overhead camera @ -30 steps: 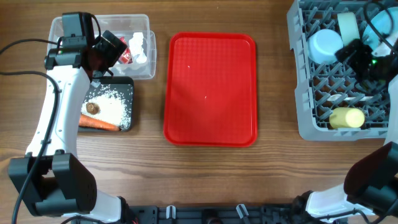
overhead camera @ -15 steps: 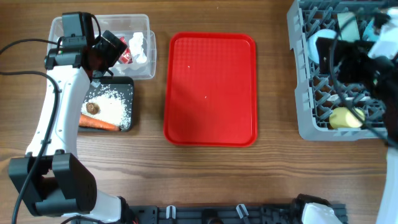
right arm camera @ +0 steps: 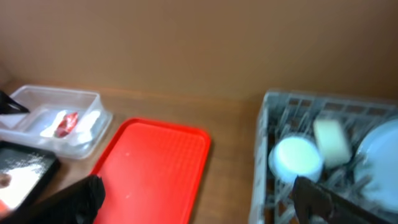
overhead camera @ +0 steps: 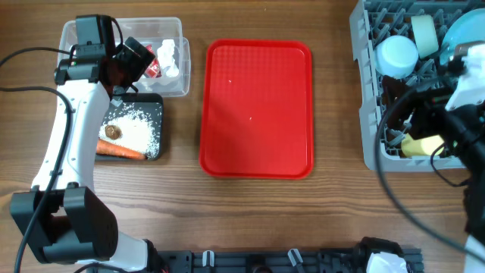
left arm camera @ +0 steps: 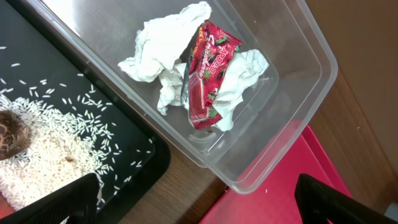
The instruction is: Sort waste into correct bins and load items into the dishwasher rack
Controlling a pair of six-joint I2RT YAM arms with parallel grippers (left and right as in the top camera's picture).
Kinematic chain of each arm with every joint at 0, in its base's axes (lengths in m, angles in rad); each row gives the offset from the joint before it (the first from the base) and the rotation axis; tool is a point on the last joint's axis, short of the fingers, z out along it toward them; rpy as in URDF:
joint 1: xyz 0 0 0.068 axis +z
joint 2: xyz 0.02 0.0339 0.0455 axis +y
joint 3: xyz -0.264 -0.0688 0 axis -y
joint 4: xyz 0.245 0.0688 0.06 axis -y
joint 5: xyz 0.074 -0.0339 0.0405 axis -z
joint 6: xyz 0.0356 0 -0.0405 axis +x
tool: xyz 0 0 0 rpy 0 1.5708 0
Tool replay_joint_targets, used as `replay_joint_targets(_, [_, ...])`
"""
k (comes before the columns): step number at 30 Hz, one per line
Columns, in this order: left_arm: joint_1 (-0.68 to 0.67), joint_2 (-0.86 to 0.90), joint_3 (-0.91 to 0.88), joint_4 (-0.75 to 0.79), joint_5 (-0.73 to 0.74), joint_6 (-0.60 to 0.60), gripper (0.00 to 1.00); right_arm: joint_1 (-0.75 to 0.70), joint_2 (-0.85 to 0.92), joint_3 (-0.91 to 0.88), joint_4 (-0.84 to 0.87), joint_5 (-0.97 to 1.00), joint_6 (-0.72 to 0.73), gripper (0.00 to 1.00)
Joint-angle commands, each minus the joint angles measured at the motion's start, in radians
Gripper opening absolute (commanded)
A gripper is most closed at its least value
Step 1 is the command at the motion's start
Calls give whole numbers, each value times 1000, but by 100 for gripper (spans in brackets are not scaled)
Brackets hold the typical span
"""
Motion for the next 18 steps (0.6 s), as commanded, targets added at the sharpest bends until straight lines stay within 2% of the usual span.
replay_joint_targets(1, [3,-11,8,2,8,-13,100,43,-108,-195,122,69,-74,100])
replay_joint_targets(4, [3,-11,8,2,8,-13,100,76,-222,-414,312,74,-69,100])
replay_joint_targets(10, [3,-11,8,2,8,-13,100,193,-476,-917,856,93,-13,100])
replay_joint_targets(12, [3,-11,8,2,8,-13,100,220,-535,-1020,946,126,-10,100])
replay_joint_targets(13, [3,-11,8,2,8,-13,100,246,-615,-1136,1014,180,17,100])
replay_joint_targets(16, [3,-11,8,2,8,-13,100,266,-716,-1241,1033,253,91,100])
replay_joint_targets(18, [3,-11,8,2,8,-13,100,267,-797,-1317,1041,259,89,100])
